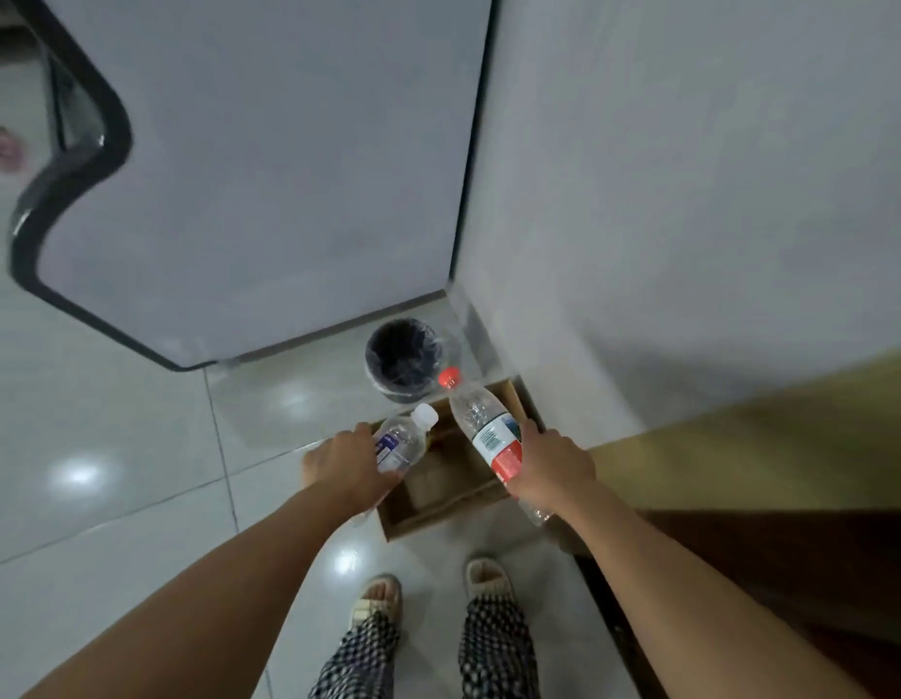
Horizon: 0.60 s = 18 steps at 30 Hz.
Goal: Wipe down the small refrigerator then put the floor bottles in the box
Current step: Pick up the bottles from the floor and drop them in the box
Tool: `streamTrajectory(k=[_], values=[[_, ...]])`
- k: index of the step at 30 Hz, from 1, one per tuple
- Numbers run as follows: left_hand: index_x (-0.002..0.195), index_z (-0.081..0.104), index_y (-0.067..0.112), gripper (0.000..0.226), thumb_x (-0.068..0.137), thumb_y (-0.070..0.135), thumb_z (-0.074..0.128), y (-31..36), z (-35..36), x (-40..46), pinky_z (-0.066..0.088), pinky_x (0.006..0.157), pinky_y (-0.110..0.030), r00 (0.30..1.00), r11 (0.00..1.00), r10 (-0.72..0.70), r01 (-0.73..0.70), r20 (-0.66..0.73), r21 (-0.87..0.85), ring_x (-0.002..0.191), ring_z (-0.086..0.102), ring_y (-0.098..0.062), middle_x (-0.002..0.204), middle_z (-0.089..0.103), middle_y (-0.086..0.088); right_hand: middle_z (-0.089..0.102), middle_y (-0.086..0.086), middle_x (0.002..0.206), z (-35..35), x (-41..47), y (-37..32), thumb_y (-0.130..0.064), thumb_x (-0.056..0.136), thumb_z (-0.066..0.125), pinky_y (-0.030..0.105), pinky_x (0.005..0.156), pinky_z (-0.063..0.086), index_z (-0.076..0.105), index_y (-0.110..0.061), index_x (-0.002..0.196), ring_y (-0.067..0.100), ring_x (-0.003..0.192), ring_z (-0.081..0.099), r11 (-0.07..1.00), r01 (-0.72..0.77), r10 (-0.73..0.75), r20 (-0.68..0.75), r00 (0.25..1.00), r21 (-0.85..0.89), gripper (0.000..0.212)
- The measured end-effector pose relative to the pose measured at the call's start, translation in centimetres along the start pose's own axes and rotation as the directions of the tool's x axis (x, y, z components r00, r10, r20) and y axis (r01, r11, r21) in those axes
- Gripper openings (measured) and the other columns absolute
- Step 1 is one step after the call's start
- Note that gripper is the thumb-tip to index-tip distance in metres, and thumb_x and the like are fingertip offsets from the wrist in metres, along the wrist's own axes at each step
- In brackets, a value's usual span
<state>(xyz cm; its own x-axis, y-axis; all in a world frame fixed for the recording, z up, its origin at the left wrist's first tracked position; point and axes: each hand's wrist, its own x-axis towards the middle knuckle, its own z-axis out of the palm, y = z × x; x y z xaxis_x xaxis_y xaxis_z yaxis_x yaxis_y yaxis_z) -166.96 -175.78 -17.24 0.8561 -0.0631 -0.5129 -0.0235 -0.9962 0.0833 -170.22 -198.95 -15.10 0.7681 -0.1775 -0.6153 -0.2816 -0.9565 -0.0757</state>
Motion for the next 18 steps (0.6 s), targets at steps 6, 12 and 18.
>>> streamTrajectory(k=[6,12,18], values=[[0.111,0.047,0.019,0.058,0.075,0.064,0.056,2.8,7.6,2.3,0.042,0.069,-0.029,0.96,0.954,-0.251,0.267,0.122,-0.139,0.089,0.061,-0.02,0.101,0.063,-0.001,0.056,0.006,0.119,4.8,7.4,2.9,-0.035,0.077,0.073,0.031,0.078,0.043,0.037,-0.021,0.131,0.025,0.106,0.057,0.993,0.108,-0.103,0.111,0.988,-0.04,0.066],[0.113,0.046,0.019,0.055,0.078,0.06,0.058,4.9,16.8,7.6,0.047,0.077,-0.032,0.931,0.919,-0.313,0.346,0.187,-0.186,0.093,0.061,-0.02,0.104,0.063,-0.001,0.056,0.007,0.123,12.1,17.0,4.8,-0.042,0.078,0.071,0.034,0.081,0.048,0.033,-0.021,0.135,0.026,0.107,0.058,0.98,0.166,-0.142,0.204,0.969,-0.108,0.071],[0.115,0.045,0.018,0.056,0.078,0.057,0.061,5.4,26.6,15.7,0.041,0.072,-0.031,0.913,0.904,-0.334,0.38,0.232,-0.195,0.089,0.059,-0.019,0.102,0.062,-0.002,0.055,0.009,0.125,20.6,26.8,6.0,-0.045,0.078,0.071,0.033,0.081,0.044,0.032,-0.021,0.135,0.028,0.11,0.057,0.972,0.195,-0.165,0.21,0.964,-0.132,0.073]])
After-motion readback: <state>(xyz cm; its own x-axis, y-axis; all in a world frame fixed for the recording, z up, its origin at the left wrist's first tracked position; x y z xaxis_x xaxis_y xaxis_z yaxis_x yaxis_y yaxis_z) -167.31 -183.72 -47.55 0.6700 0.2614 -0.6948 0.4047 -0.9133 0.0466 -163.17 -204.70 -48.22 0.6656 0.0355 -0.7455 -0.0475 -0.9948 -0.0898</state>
